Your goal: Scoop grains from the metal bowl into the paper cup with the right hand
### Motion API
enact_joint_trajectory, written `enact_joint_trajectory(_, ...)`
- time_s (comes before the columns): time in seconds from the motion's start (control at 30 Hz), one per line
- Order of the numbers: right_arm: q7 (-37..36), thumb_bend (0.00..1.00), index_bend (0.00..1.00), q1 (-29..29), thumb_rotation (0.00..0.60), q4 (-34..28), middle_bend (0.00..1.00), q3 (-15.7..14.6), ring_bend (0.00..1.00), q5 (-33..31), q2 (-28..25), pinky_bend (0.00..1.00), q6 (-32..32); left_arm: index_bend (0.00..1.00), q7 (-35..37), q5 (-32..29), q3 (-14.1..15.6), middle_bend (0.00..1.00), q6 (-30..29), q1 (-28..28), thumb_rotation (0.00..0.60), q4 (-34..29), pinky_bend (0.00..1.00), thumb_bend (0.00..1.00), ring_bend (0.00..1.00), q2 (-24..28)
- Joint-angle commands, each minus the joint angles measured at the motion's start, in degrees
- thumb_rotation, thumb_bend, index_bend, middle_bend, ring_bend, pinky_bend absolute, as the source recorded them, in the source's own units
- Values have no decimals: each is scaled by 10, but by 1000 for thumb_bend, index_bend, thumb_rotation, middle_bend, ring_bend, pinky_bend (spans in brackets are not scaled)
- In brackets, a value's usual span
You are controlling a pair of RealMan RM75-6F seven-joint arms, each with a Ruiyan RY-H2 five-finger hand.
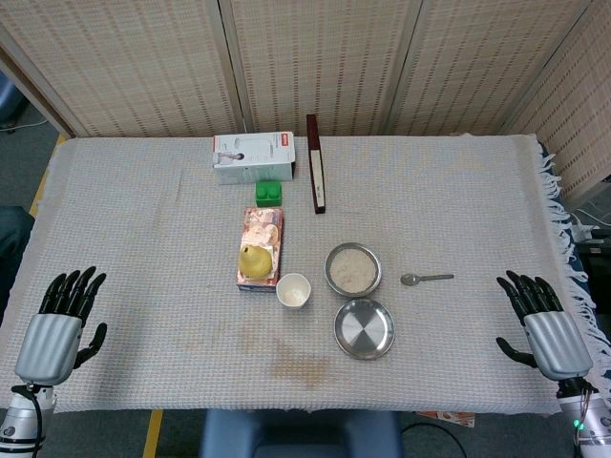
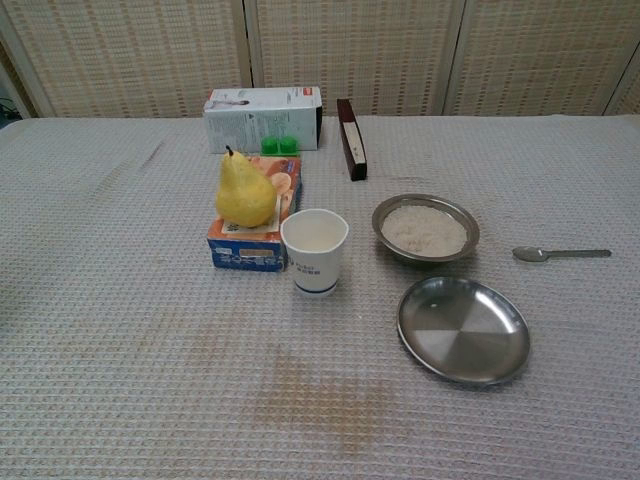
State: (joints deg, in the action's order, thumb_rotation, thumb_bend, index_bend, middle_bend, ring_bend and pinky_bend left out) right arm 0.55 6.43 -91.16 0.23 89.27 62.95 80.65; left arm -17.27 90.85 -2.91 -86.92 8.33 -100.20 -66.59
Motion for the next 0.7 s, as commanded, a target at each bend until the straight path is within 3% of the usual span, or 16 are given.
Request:
enact_joint_trajectory(0.03, 2, 142, 29, 1, 600, 4, 0, 2, 0, -7, 2, 0, -5, 0, 0, -5, -1, 0, 5, 2, 600, 1, 61, 426, 0, -2)
enact_joint_trajectory(0.23, 12, 152, 176, 19, 600, 33, 0, 16, 0, -47, 20, 0, -47, 0, -3, -9, -2, 0, 17, 8, 600, -1, 63, 426, 0, -5)
enact_joint_trajectory(0.47, 35, 246, 334, 77, 600, 97, 0, 48, 0, -86, 66, 0, -123, 0, -5, -7, -3, 0, 31, 20, 600, -1, 63, 426, 0, -12)
enact_joint_trajectory(0.7, 83, 271, 377, 128, 600, 136, 0, 68, 0, -107, 117, 0, -172, 0, -5, -11, -4, 0, 39, 25, 600, 8, 62, 426, 0, -21)
